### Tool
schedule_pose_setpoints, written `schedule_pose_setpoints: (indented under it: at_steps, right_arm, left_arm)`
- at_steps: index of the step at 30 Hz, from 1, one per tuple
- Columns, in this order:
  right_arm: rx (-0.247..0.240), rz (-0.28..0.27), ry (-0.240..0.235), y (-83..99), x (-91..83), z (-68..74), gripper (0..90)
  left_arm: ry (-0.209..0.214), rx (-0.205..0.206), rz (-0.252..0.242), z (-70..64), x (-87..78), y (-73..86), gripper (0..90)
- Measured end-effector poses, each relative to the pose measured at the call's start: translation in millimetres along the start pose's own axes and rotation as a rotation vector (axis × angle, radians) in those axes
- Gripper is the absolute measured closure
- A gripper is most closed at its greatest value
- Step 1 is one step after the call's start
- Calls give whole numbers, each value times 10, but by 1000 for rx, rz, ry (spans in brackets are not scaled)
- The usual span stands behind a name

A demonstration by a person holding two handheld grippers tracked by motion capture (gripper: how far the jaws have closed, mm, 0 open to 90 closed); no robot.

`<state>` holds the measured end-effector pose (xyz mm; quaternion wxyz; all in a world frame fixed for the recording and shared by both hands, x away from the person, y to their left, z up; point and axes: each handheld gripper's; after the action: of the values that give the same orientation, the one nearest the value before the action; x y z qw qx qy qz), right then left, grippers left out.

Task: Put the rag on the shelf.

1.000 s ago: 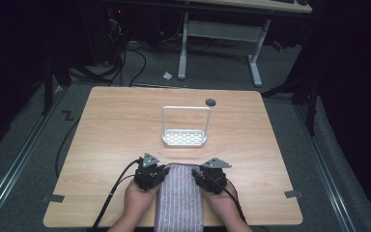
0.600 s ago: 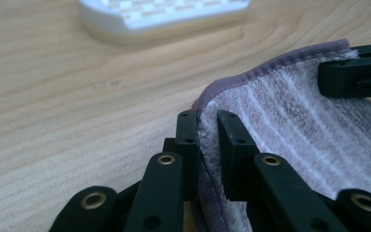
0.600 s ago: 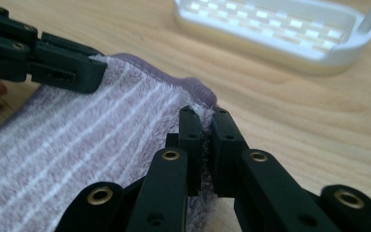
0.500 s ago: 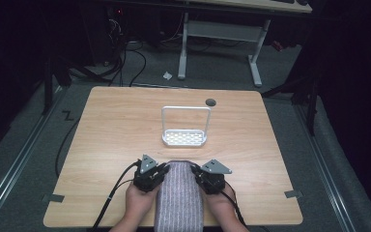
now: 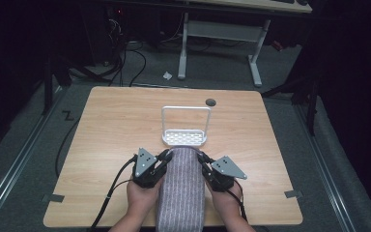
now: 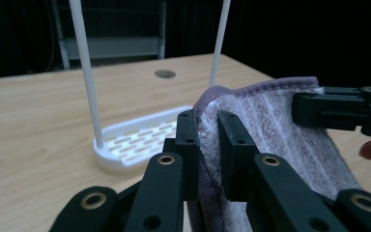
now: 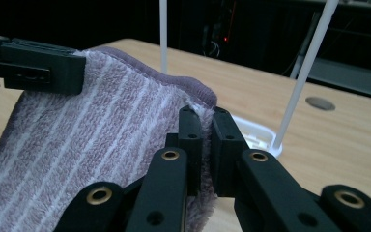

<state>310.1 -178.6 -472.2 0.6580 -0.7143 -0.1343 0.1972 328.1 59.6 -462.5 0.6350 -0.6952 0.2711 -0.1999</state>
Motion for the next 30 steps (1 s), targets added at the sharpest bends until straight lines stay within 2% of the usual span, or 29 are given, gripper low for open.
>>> schedule_pose_setpoints:
  at_steps: [4, 7, 14, 22, 27, 30]
  right_arm:
    - [-7, -67, 6, -169, -15, 16, 851]
    - [-2, -86, 2, -234, -21, 14, 851]
    - [-4, -159, 3, -470, -63, -24, 852]
    - [-24, -238, 10, -772, -119, -57, 853]
    - [-34, -275, 15, -960, -122, -75, 852]
    - [-39, -296, 17, -1083, -127, -89, 853]
  left_arm:
    - [-2, 14, -47, -32, -43, -156, 801]
    - [1, 7, -72, -27, -55, -252, 803]
    - [6, 27, -130, -33, -79, -491, 803]
    - [8, 74, -207, -76, -87, -808, 804]
    - [8, 93, -246, -84, -65, -987, 805]
    - [11, 119, -255, -91, -48, -1085, 805]
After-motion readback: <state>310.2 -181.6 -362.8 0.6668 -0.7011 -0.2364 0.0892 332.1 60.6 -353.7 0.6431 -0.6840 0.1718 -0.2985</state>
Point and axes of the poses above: each handheld gripper's, and its own axes: x roughly forward along the jaws, y roughly out of its underside, z roughly to its left, and after that the axes turned 11 degrees about -z, right-handed
